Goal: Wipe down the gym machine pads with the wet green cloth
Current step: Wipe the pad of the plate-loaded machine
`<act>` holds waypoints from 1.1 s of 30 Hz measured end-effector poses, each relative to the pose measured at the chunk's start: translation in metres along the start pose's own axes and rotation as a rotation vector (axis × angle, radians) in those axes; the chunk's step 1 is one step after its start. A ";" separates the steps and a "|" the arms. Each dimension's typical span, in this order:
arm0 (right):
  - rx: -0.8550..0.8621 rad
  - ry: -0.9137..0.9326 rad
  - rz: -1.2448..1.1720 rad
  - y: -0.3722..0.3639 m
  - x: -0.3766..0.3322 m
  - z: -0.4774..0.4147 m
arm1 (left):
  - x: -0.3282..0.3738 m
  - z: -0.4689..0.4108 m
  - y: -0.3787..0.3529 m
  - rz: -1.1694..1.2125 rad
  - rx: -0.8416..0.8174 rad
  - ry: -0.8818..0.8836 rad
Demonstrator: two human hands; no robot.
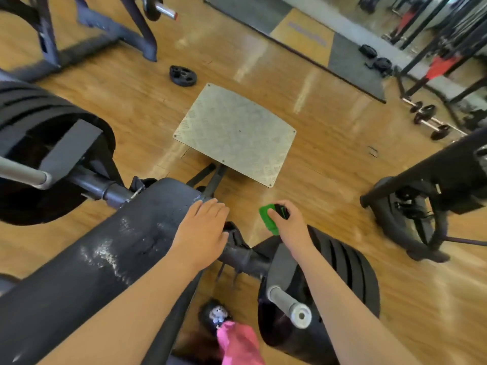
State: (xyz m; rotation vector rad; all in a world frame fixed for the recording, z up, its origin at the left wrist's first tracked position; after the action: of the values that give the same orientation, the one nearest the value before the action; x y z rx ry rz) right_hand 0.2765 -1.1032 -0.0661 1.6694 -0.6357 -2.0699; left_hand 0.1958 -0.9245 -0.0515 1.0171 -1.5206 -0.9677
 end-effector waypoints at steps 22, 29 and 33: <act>0.321 0.291 0.040 0.174 -0.006 0.256 | 0.205 0.145 0.102 0.011 0.257 -0.287; 0.343 0.254 0.066 0.177 0.023 0.359 | 0.232 0.238 0.109 0.003 0.250 -0.386; 0.394 0.218 0.087 0.176 0.031 0.401 | 0.236 0.270 0.119 -0.014 0.266 -0.409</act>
State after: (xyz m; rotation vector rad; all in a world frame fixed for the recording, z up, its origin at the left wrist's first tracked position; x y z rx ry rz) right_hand -0.1178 -1.2258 0.0836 2.0033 -1.0726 -1.7479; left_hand -0.1137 -1.0885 0.0899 1.0575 -2.0250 -1.0458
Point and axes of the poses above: each hand's wrist, its own z-axis away from the middle knuckle, its own y-axis out of the back of the hand, x = y × z, the point moved 8 cm from there along -z, towards the middle knuckle, and after that the axes turned 10 degrees about x, right-handed, at the moved point
